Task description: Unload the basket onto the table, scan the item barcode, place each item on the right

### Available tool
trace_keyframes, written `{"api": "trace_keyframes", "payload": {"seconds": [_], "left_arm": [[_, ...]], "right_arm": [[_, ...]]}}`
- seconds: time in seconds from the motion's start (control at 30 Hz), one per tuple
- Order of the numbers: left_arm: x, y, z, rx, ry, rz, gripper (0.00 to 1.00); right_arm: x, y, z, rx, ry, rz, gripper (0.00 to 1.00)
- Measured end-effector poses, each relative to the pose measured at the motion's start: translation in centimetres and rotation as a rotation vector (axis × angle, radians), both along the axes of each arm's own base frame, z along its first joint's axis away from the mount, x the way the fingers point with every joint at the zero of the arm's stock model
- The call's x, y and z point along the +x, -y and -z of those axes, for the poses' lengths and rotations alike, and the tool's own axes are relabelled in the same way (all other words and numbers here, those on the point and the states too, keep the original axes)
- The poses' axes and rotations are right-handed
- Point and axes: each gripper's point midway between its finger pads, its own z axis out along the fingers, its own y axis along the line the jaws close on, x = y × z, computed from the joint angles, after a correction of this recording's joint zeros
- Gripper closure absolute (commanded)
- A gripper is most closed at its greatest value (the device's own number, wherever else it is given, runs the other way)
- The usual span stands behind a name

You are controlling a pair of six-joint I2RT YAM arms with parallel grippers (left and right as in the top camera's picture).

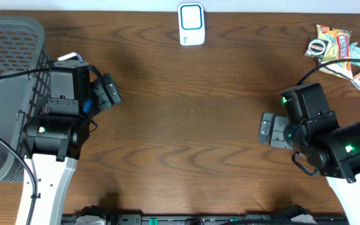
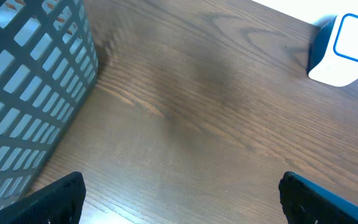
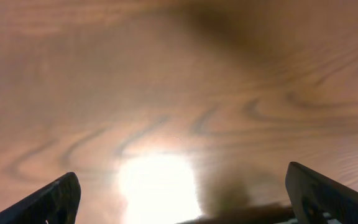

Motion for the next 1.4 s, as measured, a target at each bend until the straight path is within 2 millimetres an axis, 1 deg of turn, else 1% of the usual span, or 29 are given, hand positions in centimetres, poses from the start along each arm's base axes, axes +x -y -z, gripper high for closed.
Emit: {"api": "trace_keyframes", "payload": {"seconds": [0.17, 0.33, 0.5, 0.6, 0.7, 0.77, 0.9, 0.97, 1.1, 1.13, 1.3, 1.4], "left_arm": [[0.0, 0.0, 0.0, 0.0, 0.0, 0.0, 0.02], [0.0, 0.0, 0.0, 0.0, 0.0, 0.0, 0.02], [0.0, 0.0, 0.0, 0.0, 0.0, 0.0, 0.02], [0.0, 0.0, 0.0, 0.0, 0.0, 0.0, 0.02], [0.0, 0.0, 0.0, 0.0, 0.0, 0.0, 0.02], [0.0, 0.0, 0.0, 0.0, 0.001, 0.0, 0.03], [0.0, 0.0, 0.0, 0.0, 0.001, 0.0, 0.02], [0.0, 0.0, 0.0, 0.0, 0.001, 0.0, 0.03], [0.0, 0.0, 0.0, 0.0, 0.0, 0.0, 0.02], [0.0, 0.0, 0.0, 0.0, 0.001, 0.0, 0.02], [0.0, 0.0, 0.0, 0.0, 0.001, 0.0, 0.02], [0.0, 0.0, 0.0, 0.0, 0.001, 0.0, 0.03]], "right_arm": [[-0.6, -0.9, 0.3, 0.051, -0.035, -0.024, 0.01], [-0.8, -1.1, 0.4, 0.059, -0.043, -0.034, 0.01], [-0.7, -1.3, 0.7, 0.048, -0.047, -0.079, 0.01], [0.2, -1.7, 1.2, 0.041, -0.022, -0.122, 0.01], [1.9, -2.5, 1.8, 0.04, 0.033, -0.181, 0.01], [3.1, -3.2, 2.5, 0.048, 0.077, -0.234, 0.01], [4.7, -3.7, 4.2, 0.066, 0.172, -0.317, 0.01], [5.0, -3.5, 4.7, 0.078, 0.235, -0.332, 0.01], [5.2, -1.6, 5.4, 0.09, 0.402, -0.299, 0.01], [5.0, -1.4, 5.5, 0.09, 0.413, -0.296, 0.01], [4.3, 0.5, 5.9, 0.08, 0.609, -0.243, 0.01], [3.9, 1.2, 5.6, 0.071, 0.734, -0.226, 0.01]]}}
